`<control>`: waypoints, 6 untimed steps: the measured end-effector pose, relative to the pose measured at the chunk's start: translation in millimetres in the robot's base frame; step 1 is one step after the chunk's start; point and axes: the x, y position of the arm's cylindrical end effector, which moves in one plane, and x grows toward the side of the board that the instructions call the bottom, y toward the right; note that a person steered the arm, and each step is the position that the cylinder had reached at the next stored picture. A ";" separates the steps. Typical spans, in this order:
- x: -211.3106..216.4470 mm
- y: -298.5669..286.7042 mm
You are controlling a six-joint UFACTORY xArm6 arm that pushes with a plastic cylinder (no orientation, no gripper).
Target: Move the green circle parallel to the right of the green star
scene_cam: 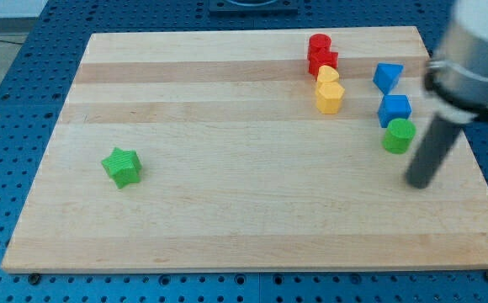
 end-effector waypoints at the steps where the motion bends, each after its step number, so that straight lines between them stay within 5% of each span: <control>1: -44.3 18.1; 3: -59.2 -72.5; 6: -93.2 -80.7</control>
